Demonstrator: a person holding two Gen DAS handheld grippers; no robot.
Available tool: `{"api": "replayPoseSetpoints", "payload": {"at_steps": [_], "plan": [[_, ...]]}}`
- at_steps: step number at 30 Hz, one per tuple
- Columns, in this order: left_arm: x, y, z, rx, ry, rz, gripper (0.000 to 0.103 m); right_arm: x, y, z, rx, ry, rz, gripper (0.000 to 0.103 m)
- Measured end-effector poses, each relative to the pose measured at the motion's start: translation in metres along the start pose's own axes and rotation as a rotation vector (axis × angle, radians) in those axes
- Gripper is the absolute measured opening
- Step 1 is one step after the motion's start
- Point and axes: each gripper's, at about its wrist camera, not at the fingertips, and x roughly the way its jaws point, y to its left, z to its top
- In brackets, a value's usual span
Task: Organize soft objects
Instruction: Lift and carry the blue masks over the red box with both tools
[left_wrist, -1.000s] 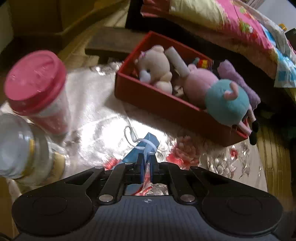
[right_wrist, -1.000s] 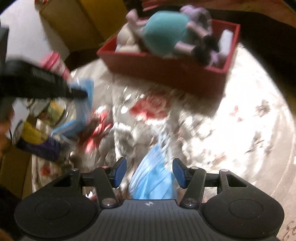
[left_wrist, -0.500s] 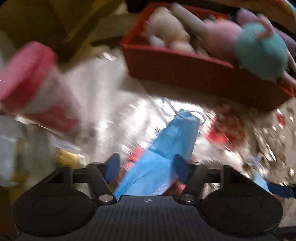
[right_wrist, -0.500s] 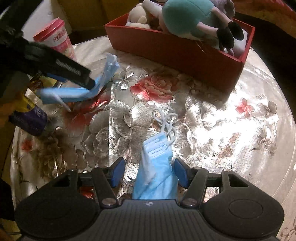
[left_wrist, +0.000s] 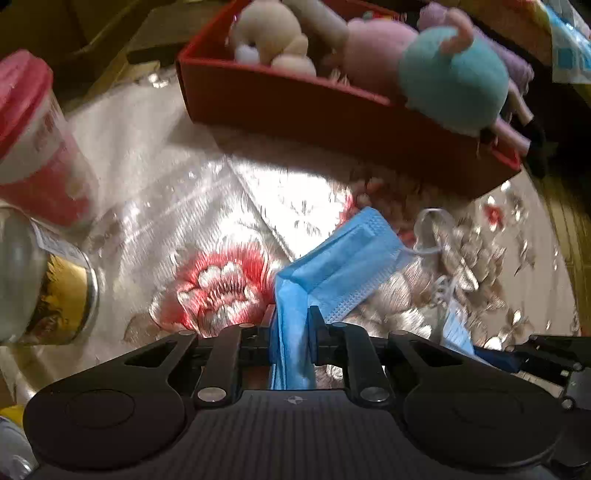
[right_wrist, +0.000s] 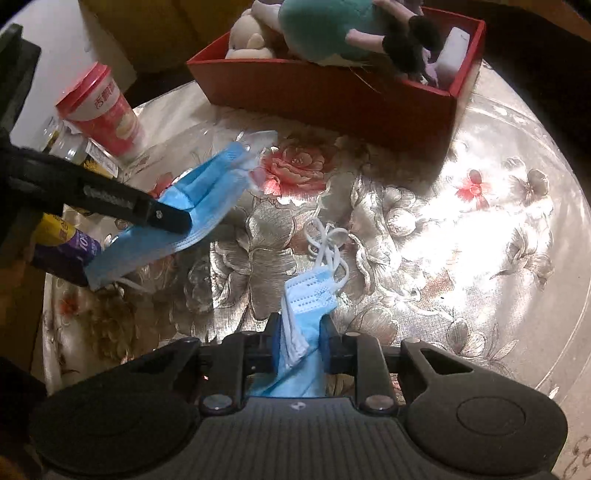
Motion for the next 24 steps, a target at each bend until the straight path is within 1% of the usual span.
{"api": "replayPoseSetpoints", "payload": {"at_steps": [4,7,10,13,17,20,24], "plan": [[-0.010,0.000,0.003,-0.005,-0.016,-0.022,0.014,-0.011,0.001,0.005,0.012,-0.041,0.023,0.000],[-0.010,-0.006,0.004,0.016,-0.009,-0.012,0.012,-0.020,-0.002,0.012,0.038,-0.078,0.037,0.000],[0.004,-0.011,0.003,0.032,0.010,0.007,0.010,-0.030,-0.003,0.017,0.053,-0.117,0.048,0.000],[0.003,-0.014,0.002,0.042,0.010,0.005,0.010,-0.036,-0.004,0.020,0.065,-0.149,0.057,0.000],[-0.004,-0.016,0.005,0.037,-0.013,-0.001,0.010,-0.042,-0.005,0.023,0.072,-0.174,0.066,0.000],[-0.014,-0.016,0.008,0.031,-0.037,-0.015,0.010,-0.051,-0.003,0.028,0.065,-0.217,0.072,0.000],[-0.033,-0.016,0.013,0.018,-0.095,-0.030,0.010,-0.071,0.003,0.038,0.051,-0.288,0.093,0.000]]}}
